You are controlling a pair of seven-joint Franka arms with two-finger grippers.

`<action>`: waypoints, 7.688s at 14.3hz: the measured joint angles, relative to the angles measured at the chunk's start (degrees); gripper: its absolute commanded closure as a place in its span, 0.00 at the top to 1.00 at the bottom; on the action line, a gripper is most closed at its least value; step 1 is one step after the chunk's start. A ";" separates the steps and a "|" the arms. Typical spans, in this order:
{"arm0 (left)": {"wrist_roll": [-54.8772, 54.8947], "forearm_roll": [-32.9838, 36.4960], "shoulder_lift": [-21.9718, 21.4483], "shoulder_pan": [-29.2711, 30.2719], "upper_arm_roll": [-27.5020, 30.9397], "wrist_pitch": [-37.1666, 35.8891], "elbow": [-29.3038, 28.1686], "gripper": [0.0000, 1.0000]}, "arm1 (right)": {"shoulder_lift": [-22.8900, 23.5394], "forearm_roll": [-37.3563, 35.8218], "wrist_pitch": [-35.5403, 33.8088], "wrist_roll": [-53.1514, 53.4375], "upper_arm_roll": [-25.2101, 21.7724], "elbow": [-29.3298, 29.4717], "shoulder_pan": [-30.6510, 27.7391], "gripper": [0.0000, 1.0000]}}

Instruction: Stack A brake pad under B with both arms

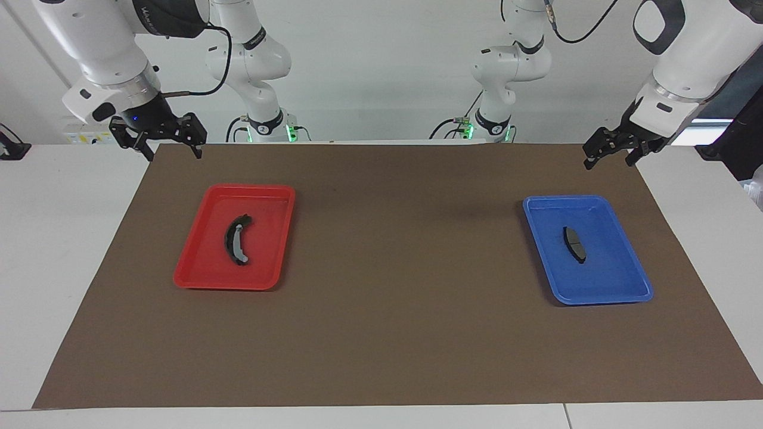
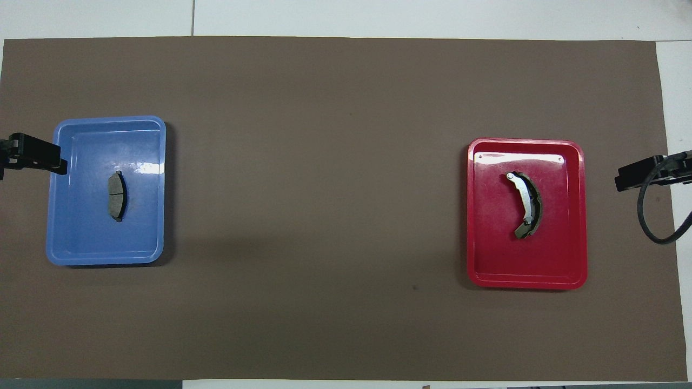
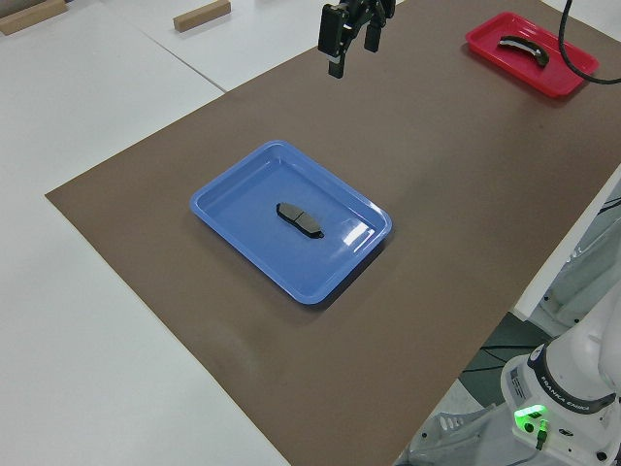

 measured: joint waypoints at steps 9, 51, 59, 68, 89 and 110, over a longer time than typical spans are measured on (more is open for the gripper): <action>0.24 0.00 -0.01 0.01 -0.18 2.76 -0.41 1.00 | 0.00 0.00 0.00 0.00 0.00 -0.01 0.00 1.00; 7.97 1.25 11.44 6.05 0.79 41.60 -30.33 0.01 | 0.00 0.00 0.00 0.00 0.00 -0.01 0.00 1.00; -1.48 2.90 10.54 -3.94 0.33 31.57 -21.49 0.01 | 0.00 0.00 0.00 0.00 0.00 -0.01 0.00 1.00; -21.63 3.06 11.26 -27.54 -0.24 37.49 -22.88 0.01 | 0.00 0.00 0.00 0.00 0.00 -0.01 0.00 1.00; -30.31 3.06 17.30 -36.24 0.40 46.04 -23.24 1.00 | 0.00 0.00 0.00 0.00 0.00 -0.02 0.00 1.00; 2.37 2.90 -1.37 -2.13 1.86 7.87 -7.38 1.00 | 6.28 0.06 49.42 1.78 -0.09 -36.35 1.81 0.97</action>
